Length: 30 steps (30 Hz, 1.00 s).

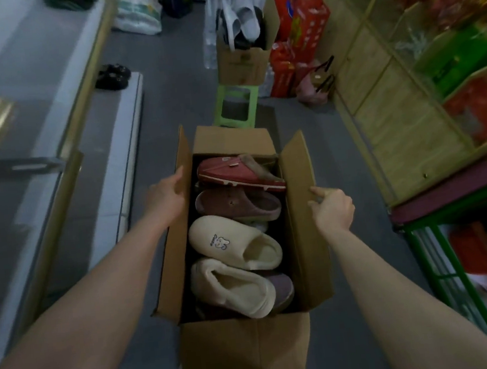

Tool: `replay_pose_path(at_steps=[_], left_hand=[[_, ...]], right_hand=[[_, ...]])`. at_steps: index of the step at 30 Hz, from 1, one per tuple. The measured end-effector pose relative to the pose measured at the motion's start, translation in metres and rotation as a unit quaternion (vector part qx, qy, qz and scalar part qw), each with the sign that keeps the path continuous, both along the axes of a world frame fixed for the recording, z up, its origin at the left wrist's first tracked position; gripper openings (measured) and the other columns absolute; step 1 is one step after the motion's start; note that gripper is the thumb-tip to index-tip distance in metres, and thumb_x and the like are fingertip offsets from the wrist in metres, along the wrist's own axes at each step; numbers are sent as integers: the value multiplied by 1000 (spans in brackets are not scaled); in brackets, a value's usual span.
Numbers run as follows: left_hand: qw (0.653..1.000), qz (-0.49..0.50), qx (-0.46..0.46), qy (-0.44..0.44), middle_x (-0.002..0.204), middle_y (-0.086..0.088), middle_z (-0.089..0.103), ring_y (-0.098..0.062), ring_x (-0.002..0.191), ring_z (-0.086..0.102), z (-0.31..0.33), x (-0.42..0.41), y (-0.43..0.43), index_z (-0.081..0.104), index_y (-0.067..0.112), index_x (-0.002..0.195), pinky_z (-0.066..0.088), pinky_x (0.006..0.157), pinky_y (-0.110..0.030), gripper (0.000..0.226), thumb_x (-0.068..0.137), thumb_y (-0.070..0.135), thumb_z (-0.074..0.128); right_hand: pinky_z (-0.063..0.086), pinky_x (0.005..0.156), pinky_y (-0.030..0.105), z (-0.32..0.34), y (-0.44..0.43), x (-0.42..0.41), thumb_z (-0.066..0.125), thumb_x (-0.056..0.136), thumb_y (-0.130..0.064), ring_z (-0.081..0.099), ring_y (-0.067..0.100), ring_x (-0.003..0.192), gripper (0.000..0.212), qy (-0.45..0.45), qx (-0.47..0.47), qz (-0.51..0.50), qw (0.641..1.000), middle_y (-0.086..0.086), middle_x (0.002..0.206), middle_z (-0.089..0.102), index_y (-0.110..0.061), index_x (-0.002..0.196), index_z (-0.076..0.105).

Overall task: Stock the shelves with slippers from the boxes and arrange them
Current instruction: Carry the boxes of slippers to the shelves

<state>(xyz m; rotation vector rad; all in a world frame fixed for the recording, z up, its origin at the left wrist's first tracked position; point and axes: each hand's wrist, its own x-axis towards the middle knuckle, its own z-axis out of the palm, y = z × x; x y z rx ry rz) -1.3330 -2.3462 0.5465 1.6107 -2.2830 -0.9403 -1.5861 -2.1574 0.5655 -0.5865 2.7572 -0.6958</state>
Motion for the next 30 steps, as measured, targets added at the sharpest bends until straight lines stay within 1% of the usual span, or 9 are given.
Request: replay_pose_path(at_steps=[4, 7, 11, 14, 18, 21, 23, 26, 30], left_hand=[[1000, -10, 8, -5, 145, -8, 49, -30, 120, 56, -13, -80, -80, 28, 38, 150, 51, 93, -42, 65, 95, 12, 50], [1000, 3, 16, -22, 145, -9, 48, -34, 116, 57, -26, -138, -128, 27, 37, 150, 50, 93, -42, 65, 96, 11, 50], [999, 29, 26, -26, 146, -8, 47, -30, 124, 52, -44, -206, -188, 24, 39, 150, 48, 97, -41, 68, 95, 11, 52], [999, 35, 23, -26, 146, -5, 47, -27, 119, 56, -58, -252, -226, 23, 38, 151, 45, 91, -32, 67, 96, 12, 52], [999, 31, 32, -30, 140, -9, 54, -29, 113, 58, -89, -313, -285, 22, 37, 151, 46, 89, -33, 67, 96, 11, 50], [998, 24, 56, -25, 140, -12, 52, -30, 106, 62, -119, -353, -331, 22, 38, 151, 52, 88, -37, 69, 95, 9, 48], [997, 15, 68, -38, 132, -15, 59, -30, 98, 63, -142, -377, -362, 22, 37, 151, 53, 83, -40, 69, 95, 8, 47], [996, 7, 79, -44, 114, -18, 67, -24, 80, 64, -179, -408, -396, 20, 35, 152, 52, 73, -33, 70, 94, 5, 46], [995, 7, 75, -61, 107, -15, 69, -25, 76, 64, -233, -440, -413, 13, 38, 151, 50, 68, -31, 78, 91, 1, 46]], right_hand=[[54, 86, 32, -13, -75, -83, 70, 90, -16, 67, 24, 100, 34, -4, 1, 14, 1000, 6, 113, 71, -28, 121, 70], [53, 88, 31, -19, -132, -147, 69, 91, -15, 66, 24, 103, 35, -17, 13, 26, 999, 7, 115, 71, -27, 123, 69], [53, 85, 31, -25, -208, -223, 68, 91, -16, 66, 25, 102, 36, 1, 38, 59, 998, 7, 113, 72, -29, 125, 67], [54, 83, 33, -34, -256, -270, 67, 92, -15, 67, 26, 101, 36, 8, 56, 65, 996, 7, 112, 71, -30, 125, 67], [59, 79, 35, -62, -319, -327, 67, 91, -16, 69, 25, 92, 35, 1, 71, 57, 996, 7, 107, 73, -31, 124, 68], [56, 84, 35, -90, -361, -363, 67, 91, -15, 69, 27, 96, 36, 2, 96, 78, 992, 7, 108, 73, -27, 124, 68], [54, 86, 37, -109, -389, -387, 64, 91, -12, 68, 30, 97, 34, -4, 114, 83, 990, 9, 106, 73, -24, 123, 69], [52, 87, 36, -147, -423, -421, 60, 93, -13, 68, 31, 98, 35, -22, 138, 83, 987, 10, 107, 73, -25, 125, 68], [51, 88, 30, -209, -445, -453, 59, 95, -15, 67, 26, 102, 39, -43, 169, 78, 982, 5, 115, 72, -30, 131, 63]])
